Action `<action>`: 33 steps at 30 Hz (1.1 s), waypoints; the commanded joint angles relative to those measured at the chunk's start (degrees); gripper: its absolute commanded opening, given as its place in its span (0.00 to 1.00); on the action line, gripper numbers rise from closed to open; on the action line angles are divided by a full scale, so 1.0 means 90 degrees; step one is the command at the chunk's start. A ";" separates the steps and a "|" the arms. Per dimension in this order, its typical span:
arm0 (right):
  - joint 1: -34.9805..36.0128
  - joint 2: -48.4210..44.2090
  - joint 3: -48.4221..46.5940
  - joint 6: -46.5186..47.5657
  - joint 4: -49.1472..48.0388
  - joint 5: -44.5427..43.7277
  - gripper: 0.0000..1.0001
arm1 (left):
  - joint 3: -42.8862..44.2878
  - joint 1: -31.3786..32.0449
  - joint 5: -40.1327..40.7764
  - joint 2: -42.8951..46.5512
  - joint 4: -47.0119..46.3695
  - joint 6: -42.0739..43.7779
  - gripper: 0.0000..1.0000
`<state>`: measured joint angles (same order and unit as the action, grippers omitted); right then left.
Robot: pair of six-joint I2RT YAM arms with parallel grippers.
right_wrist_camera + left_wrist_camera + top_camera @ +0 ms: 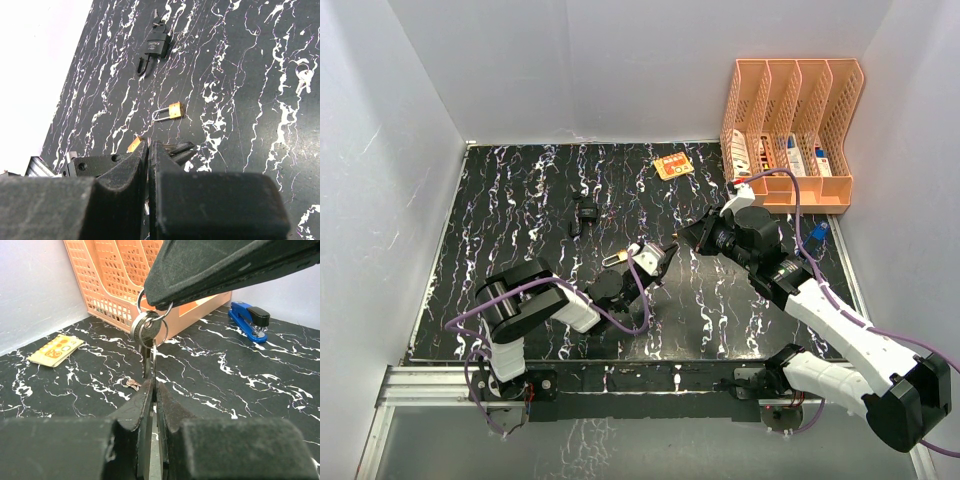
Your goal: Unlock with the key
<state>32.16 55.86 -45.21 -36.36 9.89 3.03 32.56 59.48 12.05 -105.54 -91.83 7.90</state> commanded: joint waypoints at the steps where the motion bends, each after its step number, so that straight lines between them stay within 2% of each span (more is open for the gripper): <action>1: 0.0030 -0.0154 -0.0055 -0.0051 -0.0310 -0.0108 0.00 | -0.0080 0.0041 0.0091 0.0153 -0.1173 -0.0051 0.06; 4: 0.0025 -0.0160 -0.0055 -0.0045 -0.0308 -0.0097 0.00 | -0.0073 0.0041 0.0111 0.0150 -0.1173 -0.0049 0.05; 6: 0.0026 -0.0151 -0.0050 -0.0045 -0.0308 -0.0102 0.00 | -0.0079 0.0041 0.0124 0.0160 -0.1175 -0.0025 0.00; 14: 0.0027 -0.0167 -0.0007 -0.0026 -0.0289 -0.0119 0.00 | -0.0152 0.0041 0.0232 0.0403 -0.1152 0.0006 0.00; 16: 0.0029 -0.0185 0.0004 -0.0031 -0.0288 -0.0116 0.00 | -0.0181 0.0042 0.0270 0.0585 -0.0942 -0.0114 0.00; 19: 0.0029 -0.0223 0.0028 0.0011 -0.0288 -0.0118 0.00 | -0.0077 0.0041 0.0414 0.0981 0.0071 -0.0404 0.00; 20: 0.0026 -0.0245 0.0037 0.0029 -0.0288 -0.0120 0.07 | -0.0030 0.0046 0.0432 0.1139 0.0478 -0.0532 0.00; 22: 0.0024 -0.0299 0.0052 0.0073 -0.0263 -0.0182 0.29 | 0.0060 0.0041 0.0494 0.1426 0.1212 -0.0755 0.00; 25: 0.0030 -0.0484 0.0053 0.0184 -0.0155 -0.0442 0.48 | 0.0103 0.0033 0.0531 0.1858 0.2182 -0.1103 0.00; 29: 0.0013 -0.0847 0.0097 0.0536 -0.0064 -0.0777 0.59 | 0.0151 -0.0015 0.0313 0.2493 0.3727 -0.1539 0.00; 33: 0.0019 -0.1241 0.0439 0.1058 -0.0431 -0.0831 0.67 | 0.0149 -0.0271 -0.0540 0.2979 0.4929 -0.1978 0.00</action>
<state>32.21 48.16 -44.12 -32.49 10.31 -2.04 32.16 58.85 14.09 -83.61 -61.41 -4.32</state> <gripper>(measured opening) 0.640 0.010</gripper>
